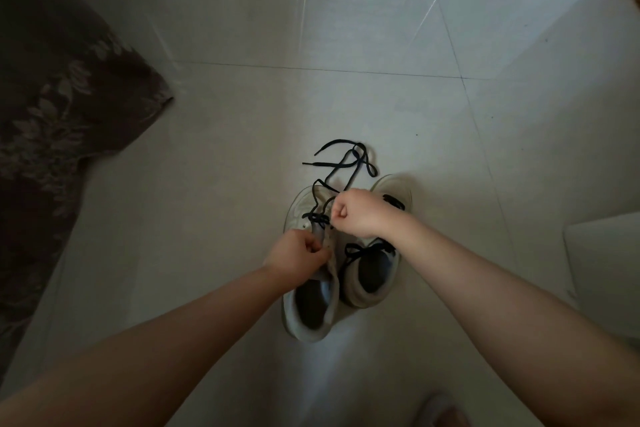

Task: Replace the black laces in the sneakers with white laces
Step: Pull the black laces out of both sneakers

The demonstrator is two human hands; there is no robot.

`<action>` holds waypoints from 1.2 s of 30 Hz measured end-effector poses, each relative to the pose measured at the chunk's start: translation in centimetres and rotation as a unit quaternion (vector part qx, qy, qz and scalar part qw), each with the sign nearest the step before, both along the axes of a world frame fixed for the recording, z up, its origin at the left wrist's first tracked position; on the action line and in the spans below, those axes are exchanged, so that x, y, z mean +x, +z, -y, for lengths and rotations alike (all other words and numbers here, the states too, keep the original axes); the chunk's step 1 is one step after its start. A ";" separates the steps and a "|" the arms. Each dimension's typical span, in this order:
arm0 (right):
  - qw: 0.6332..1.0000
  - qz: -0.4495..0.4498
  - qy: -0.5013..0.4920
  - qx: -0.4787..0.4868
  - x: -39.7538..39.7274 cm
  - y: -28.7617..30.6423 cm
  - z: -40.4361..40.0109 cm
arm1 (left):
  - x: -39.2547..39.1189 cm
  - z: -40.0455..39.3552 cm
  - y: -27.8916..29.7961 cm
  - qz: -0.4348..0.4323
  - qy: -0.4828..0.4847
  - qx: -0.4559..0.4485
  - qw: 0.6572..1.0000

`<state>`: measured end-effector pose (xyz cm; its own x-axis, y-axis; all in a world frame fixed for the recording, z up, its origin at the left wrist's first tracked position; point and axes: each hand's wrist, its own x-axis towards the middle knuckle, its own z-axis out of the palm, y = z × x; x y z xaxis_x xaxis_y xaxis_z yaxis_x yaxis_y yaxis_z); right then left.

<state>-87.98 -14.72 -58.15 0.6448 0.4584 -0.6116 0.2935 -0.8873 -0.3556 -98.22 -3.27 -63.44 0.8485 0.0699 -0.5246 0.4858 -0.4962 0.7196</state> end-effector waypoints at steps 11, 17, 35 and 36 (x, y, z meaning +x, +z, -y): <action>0.992 0.122 0.027 0.020 -0.8 -0.6 0.8 | 0.2 -0.2 0.3 0.001 -0.009 0.021 1.000; 0.951 0.285 0.122 0.019 -0.4 -0.5 1.2 | 0.3 0.1 0.4 0.010 -0.013 0.014 1.000; 0.943 0.330 0.042 0.021 1.3 -0.5 2.1 | 0.6 -0.3 0.2 -0.009 0.001 0.026 1.000; 0.955 0.294 0.027 0.000 1.0 -0.7 2.1 | 0.6 -0.2 0.2 -0.007 0.000 0.025 1.000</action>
